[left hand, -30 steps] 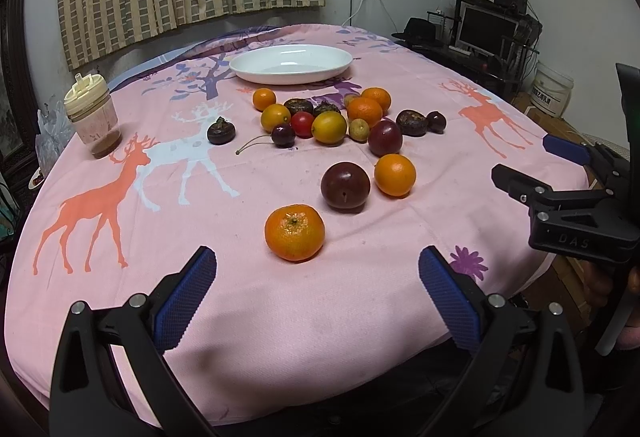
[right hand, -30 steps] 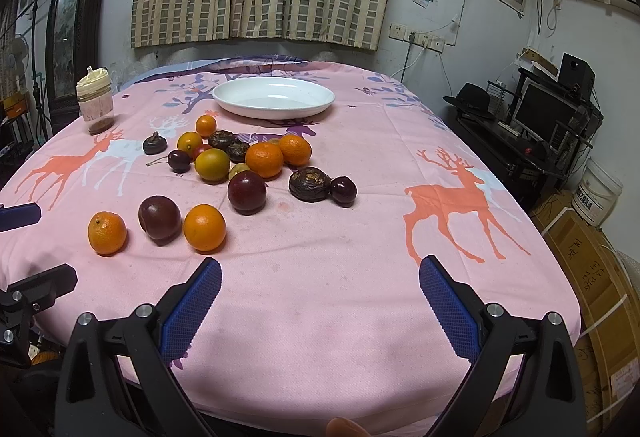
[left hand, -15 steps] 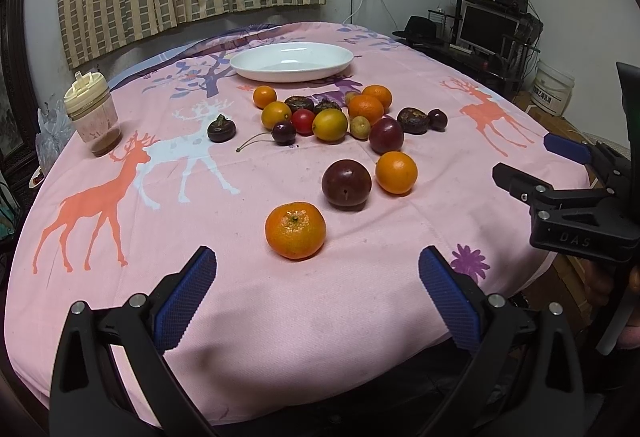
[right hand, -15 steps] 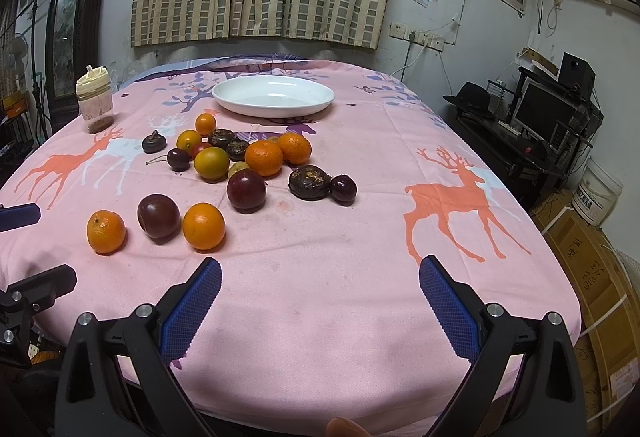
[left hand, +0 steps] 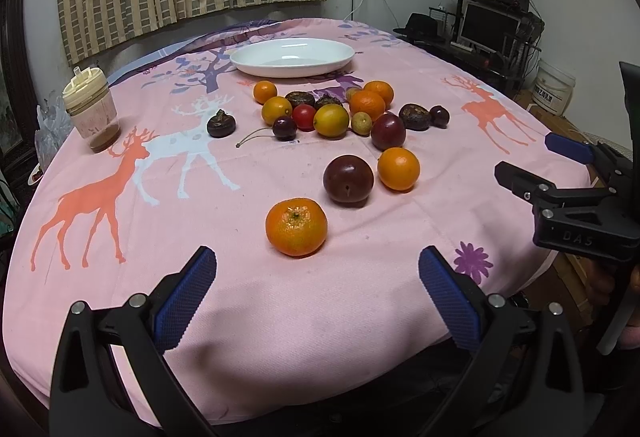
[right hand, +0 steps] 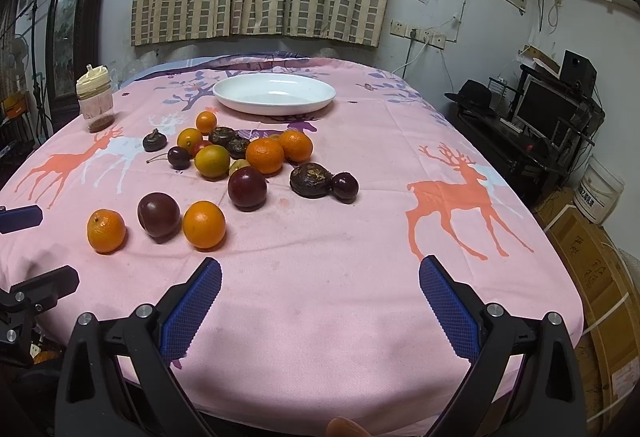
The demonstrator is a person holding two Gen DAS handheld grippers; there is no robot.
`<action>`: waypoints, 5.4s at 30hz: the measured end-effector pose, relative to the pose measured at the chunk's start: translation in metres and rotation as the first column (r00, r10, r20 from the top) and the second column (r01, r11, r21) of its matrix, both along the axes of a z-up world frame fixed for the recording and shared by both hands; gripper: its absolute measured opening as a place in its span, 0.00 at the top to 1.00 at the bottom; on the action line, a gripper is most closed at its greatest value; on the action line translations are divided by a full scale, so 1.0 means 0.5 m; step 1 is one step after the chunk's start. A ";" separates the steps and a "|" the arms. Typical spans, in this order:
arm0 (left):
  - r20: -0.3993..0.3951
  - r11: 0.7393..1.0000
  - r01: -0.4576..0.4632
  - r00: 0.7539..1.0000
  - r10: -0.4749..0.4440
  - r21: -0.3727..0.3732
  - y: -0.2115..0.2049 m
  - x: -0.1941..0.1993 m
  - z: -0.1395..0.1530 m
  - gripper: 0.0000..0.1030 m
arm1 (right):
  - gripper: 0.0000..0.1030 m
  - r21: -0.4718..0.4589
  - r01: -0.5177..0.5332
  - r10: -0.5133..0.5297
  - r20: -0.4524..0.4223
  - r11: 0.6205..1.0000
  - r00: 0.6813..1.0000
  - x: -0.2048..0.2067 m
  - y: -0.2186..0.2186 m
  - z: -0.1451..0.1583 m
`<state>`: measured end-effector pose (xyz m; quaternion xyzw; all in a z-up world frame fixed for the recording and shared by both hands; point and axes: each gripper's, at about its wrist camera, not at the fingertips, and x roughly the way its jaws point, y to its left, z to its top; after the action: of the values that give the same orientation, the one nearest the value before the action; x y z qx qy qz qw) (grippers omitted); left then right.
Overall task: Organize fruits
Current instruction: 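Grasp an orange with the left gripper while the right gripper grasps another orange, then lower both oranges onto the white plate and open both grippers, then grasp a mangosteen with the left gripper while the right gripper grasps a dark plum, then release the mangosteen and plum onto the white plate from both grippers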
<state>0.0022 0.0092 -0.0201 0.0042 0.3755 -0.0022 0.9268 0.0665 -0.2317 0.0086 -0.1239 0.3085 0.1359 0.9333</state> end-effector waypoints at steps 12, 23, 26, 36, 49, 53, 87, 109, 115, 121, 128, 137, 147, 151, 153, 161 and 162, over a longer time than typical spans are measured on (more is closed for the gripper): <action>-0.015 0.999 -0.015 1.000 0.014 -0.030 0.082 0.017 -0.018 0.04 | 0.04 0.137 -0.107 0.120 -0.097 0.985 0.988 0.025 0.014 -0.043; -0.105 0.982 0.145 0.982 -0.158 -0.120 0.128 0.086 -0.049 0.29 | 0.37 0.123 -0.251 0.273 -0.214 0.960 0.938 0.080 0.131 -0.077; -0.105 0.967 0.216 0.967 -0.231 -0.131 0.114 0.097 -0.048 0.29 | 0.41 0.103 -0.267 0.285 -0.231 0.958 0.930 0.093 0.139 -0.078; -0.158 0.945 0.309 0.933 -0.322 -0.105 0.084 0.145 -0.060 0.31 | 0.59 0.078 -0.315 0.324 -0.268 0.946 0.907 0.123 0.160 -0.094; -0.189 0.916 0.356 0.902 -0.389 -0.186 0.111 0.198 -0.026 0.59 | 0.64 0.189 -0.380 0.419 -0.254 0.905 0.872 0.173 0.143 -0.029; -0.124 0.919 0.325 0.925 -0.358 -0.224 0.143 0.294 0.042 0.58 | 0.64 0.213 -0.359 0.400 -0.199 0.909 0.895 0.252 0.165 0.020; -0.121 0.996 0.047 0.991 -0.055 -0.070 0.227 0.673 0.092 0.08 | 0.33 0.158 -0.200 0.228 -0.187 0.967 0.956 0.495 0.250 0.060; -0.091 0.997 0.068 0.993 -0.071 -0.032 0.294 0.412 0.010 0.06 | 0.34 0.070 -0.369 0.374 -0.269 0.927 0.888 0.127 0.274 -0.082; -0.104 0.995 0.049 0.993 -0.058 -0.085 0.316 0.407 0.001 0.06 | 0.60 0.079 -0.353 0.360 -0.292 0.932 0.886 0.131 0.269 -0.096; -0.120 0.989 0.119 0.984 -0.129 -0.088 0.298 0.403 -0.018 0.29 | 0.61 0.152 -0.351 0.381 -0.280 0.924 0.881 0.135 0.252 -0.092; -0.168 0.985 0.158 0.971 -0.168 -0.073 0.273 0.421 -0.052 0.47 | 0.61 0.224 -0.335 0.391 -0.288 0.915 0.874 0.146 0.239 -0.090; -0.180 0.988 0.138 0.973 -0.148 -0.067 0.274 0.439 -0.066 0.57 | 0.61 0.268 -0.351 0.421 -0.277 0.897 0.864 0.144 0.232 -0.086; -0.079 0.984 0.134 0.986 -0.144 -0.117 0.253 0.490 0.030 0.64 | 0.60 0.308 -0.330 0.390 -0.156 0.892 0.908 0.259 0.218 0.015; -0.018 0.977 0.143 0.989 -0.148 -0.161 0.222 0.588 0.090 0.64 | 0.60 0.334 -0.230 0.292 -0.151 0.914 0.944 0.413 0.236 0.053; -0.009 0.980 0.133 0.991 -0.136 -0.149 0.202 0.652 0.102 0.65 | 0.60 0.329 -0.171 0.243 -0.192 0.929 0.951 0.488 0.250 0.047; -0.170 0.998 0.005 0.985 -0.016 -0.065 0.194 0.881 0.047 0.65 | 0.60 0.142 -0.101 0.145 -0.341 0.985 0.929 0.684 0.340 -0.037; -0.196 0.998 -0.002 0.980 -0.011 -0.066 0.196 0.897 0.035 0.65 | 0.60 0.134 -0.097 0.139 -0.353 0.986 0.925 0.692 0.345 -0.047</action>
<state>0.4509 0.1071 -0.0025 -0.0256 0.4649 -0.0171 0.8848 0.4127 -0.0594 -0.0150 -0.0619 0.4585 0.2298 0.8562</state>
